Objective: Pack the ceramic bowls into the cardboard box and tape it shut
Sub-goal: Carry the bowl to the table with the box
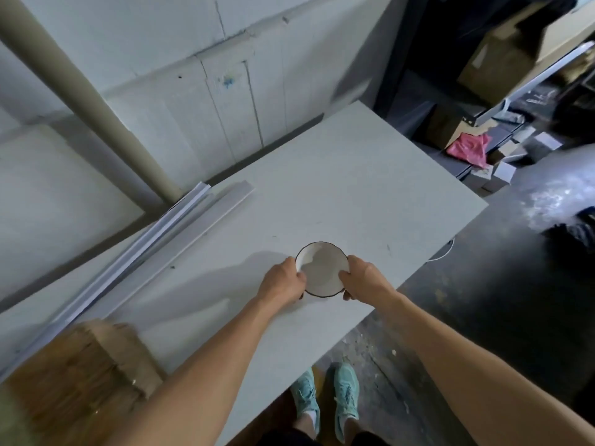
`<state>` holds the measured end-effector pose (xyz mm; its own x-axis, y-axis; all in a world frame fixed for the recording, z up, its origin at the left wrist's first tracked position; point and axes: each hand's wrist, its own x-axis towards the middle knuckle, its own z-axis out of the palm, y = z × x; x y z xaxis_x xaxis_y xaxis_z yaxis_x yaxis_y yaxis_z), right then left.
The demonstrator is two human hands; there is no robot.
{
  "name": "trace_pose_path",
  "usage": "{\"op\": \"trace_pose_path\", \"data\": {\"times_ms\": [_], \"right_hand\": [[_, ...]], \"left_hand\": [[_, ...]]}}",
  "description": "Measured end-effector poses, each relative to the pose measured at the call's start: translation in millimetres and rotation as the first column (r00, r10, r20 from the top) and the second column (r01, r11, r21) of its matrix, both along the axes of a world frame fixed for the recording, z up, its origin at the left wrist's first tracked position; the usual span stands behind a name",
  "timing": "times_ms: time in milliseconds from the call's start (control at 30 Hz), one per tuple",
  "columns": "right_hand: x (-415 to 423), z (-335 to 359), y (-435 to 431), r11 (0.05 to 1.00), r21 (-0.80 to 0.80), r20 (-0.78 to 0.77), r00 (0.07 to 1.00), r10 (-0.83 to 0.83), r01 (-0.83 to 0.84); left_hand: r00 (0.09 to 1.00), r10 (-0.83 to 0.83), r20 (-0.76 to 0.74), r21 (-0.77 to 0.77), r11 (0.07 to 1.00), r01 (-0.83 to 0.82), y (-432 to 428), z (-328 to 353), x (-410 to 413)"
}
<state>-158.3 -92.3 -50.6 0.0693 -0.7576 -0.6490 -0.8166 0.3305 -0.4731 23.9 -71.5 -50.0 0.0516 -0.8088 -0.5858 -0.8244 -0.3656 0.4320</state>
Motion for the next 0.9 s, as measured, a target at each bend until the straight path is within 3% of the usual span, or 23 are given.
{"op": "trace_pose_path", "data": {"times_ms": [267,600,900], "right_hand": [[-50,40,16,0.976,-0.123,0.008,0.984,-0.177,0.177],[-160,80,67,0.868,-0.253,0.016,0.899,-0.438,0.428],[-255,114,101,0.745,-0.312,0.057,0.795,-0.604,0.589]], "left_hand": [[0.985,-0.174,-0.024,-0.101,0.98,0.17,-13,41,-50],[0.895,-0.433,-0.104,-0.192,0.892,0.409,-18,83,-161],[0.808,-0.588,0.033,-0.263,0.775,0.575,-11,107,-275]]}}
